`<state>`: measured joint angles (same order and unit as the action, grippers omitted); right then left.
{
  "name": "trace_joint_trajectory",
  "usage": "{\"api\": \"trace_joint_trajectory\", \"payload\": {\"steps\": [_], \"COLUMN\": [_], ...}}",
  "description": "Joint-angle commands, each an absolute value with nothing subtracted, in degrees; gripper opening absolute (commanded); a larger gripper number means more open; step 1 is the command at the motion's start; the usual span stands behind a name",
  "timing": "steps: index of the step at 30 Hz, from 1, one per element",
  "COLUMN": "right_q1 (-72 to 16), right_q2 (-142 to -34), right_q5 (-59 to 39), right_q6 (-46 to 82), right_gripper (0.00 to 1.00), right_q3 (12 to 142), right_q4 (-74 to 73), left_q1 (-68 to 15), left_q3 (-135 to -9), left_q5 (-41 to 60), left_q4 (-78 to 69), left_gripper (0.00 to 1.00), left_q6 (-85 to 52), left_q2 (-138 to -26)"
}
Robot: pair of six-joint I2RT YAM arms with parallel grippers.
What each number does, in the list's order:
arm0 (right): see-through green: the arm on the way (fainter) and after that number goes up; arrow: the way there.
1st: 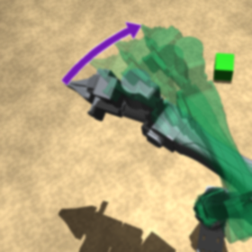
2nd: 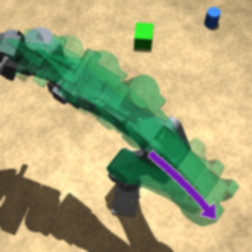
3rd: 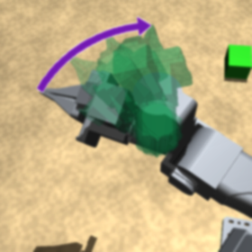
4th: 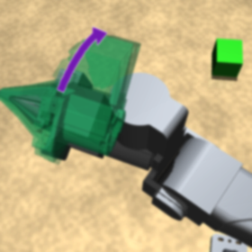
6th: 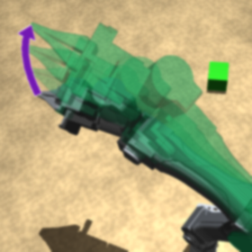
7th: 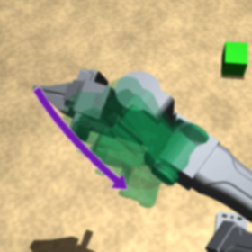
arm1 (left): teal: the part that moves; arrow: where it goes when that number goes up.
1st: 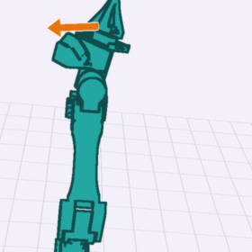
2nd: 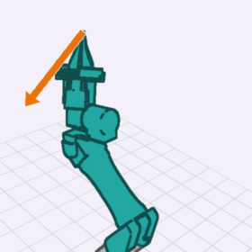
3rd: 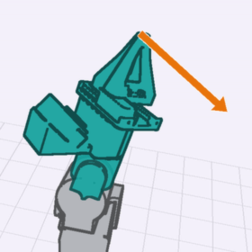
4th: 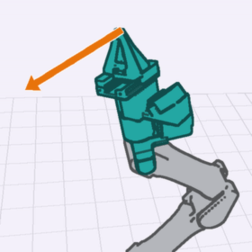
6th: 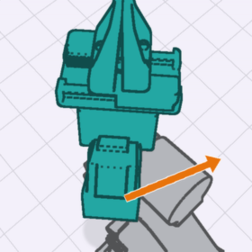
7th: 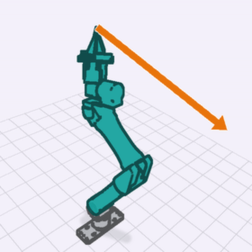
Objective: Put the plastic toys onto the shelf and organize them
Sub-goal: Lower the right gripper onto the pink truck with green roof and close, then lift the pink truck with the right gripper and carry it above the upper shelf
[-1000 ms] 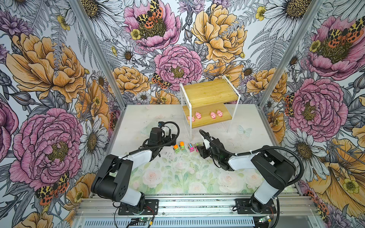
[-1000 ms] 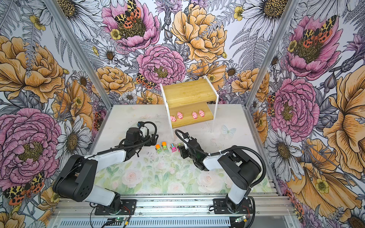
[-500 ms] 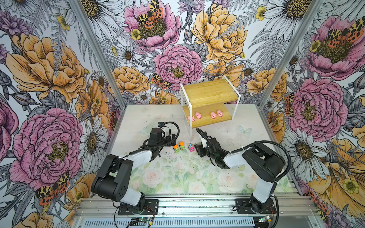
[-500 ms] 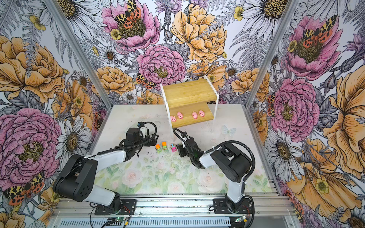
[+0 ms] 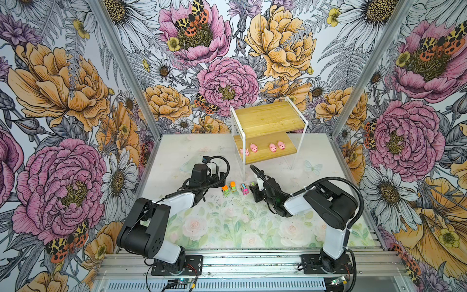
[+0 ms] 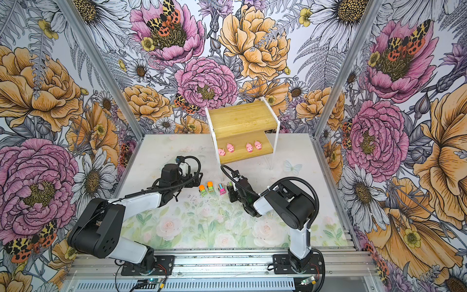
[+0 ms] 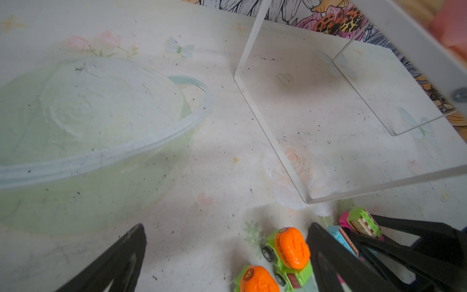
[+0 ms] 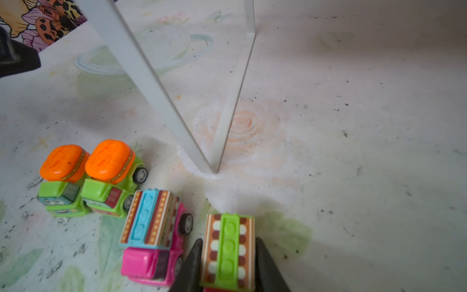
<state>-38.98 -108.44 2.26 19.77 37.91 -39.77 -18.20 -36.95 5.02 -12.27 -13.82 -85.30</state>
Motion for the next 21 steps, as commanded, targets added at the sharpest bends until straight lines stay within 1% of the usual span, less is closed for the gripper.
{"api": "trace_joint_trajectory", "payload": {"steps": [1,2,5,9,12,16,19,21], "right_q1": [-38.96,-38.94,-39.10,-39.64,-40.07,-40.05,-38.63,-35.97], "right_q2": [-107.30,-106.25,-101.93,-91.22,-78.99,-62.87,-56.13,-54.96], "right_q5": [2.89,2.94,1.91,2.04,1.64,4.44,6.82,6.43], "right_q6": [20.11,20.02,20.24,21.12,21.66,20.03,17.48,16.92], "right_gripper": [0.21,0.18,0.15,0.13,0.12,0.12,0.12,0.12], "right_q3": [36.43,35.79,33.71,30.75,31.47,38.12,46.14,52.27], "right_q4": [-43.14,-42.99,-41.62,-34.90,-22.24,-0.69,11.91,17.67], "left_q1": [-17.61,-17.56,-17.61,-17.58,-17.58,-17.49,-17.44,-17.38], "left_q3": [-36.01,-36.03,-35.94,-36.04,-36.04,-35.85,-35.86,-35.92], "left_q5": [6.06,6.11,6.20,6.16,6.09,6.01,6.09,6.05], "left_q4": [-13.62,-13.62,-13.60,-13.56,-13.35,-13.34,-13.27,-13.00], "left_gripper": [0.99,0.99,0.99,0.99,0.99,0.99,0.99,0.99], "left_q6": [-14.90,-14.88,-14.92,-14.80,-14.74,-14.62,-14.42,-14.31], "left_q2": [-85.36,-85.27,-85.14,-85.01,-84.77,-84.46,-84.11,-83.94]}}
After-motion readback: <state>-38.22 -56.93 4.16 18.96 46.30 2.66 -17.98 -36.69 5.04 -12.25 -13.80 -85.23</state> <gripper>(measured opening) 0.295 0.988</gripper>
